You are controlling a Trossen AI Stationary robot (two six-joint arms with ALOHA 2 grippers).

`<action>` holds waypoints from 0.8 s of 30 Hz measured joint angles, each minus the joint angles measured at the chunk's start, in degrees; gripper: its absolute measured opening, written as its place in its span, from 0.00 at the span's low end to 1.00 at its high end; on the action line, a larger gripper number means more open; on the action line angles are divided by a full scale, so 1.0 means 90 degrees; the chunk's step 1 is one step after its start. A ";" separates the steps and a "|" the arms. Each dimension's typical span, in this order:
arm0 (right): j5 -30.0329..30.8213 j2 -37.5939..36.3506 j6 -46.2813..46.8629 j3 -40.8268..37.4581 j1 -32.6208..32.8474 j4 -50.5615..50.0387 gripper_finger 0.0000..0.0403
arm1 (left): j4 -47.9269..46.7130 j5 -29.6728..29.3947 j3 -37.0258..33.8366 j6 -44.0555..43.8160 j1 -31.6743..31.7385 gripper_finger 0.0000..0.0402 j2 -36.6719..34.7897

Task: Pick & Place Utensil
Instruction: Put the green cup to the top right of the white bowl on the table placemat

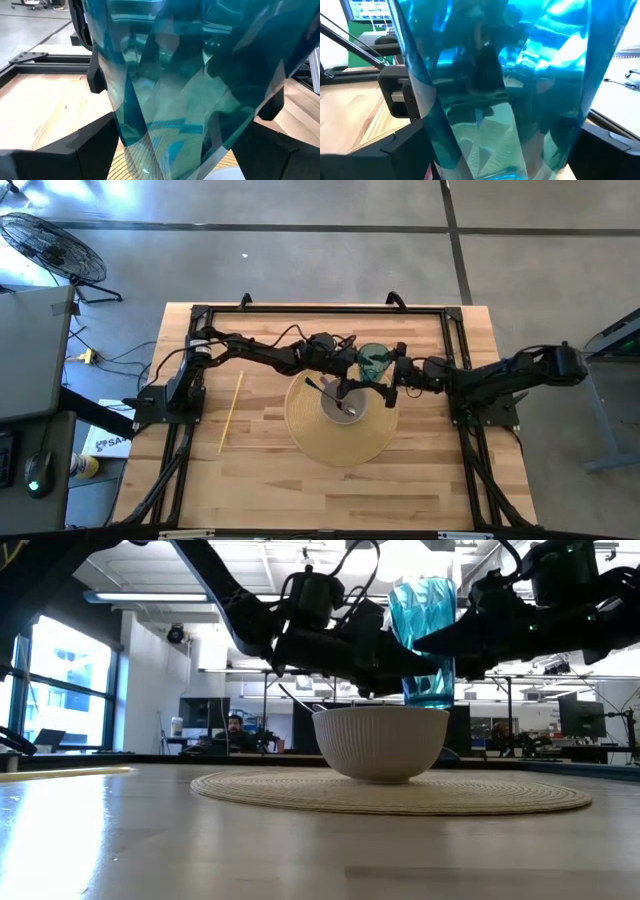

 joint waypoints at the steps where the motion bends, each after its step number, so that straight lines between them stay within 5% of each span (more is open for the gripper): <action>1: 0.0002 -0.0002 0.0008 0.0000 0.0001 -0.0031 0.89 | 0.0000 -0.0006 0.0000 0.0000 0.0000 0.82 -0.0001; 24: 0.0439 -0.0016 0.0199 -0.0022 -0.0010 0.0106 0.88 | -0.0496 -0.0042 0.0007 0.0046 0.0015 0.98 -0.0125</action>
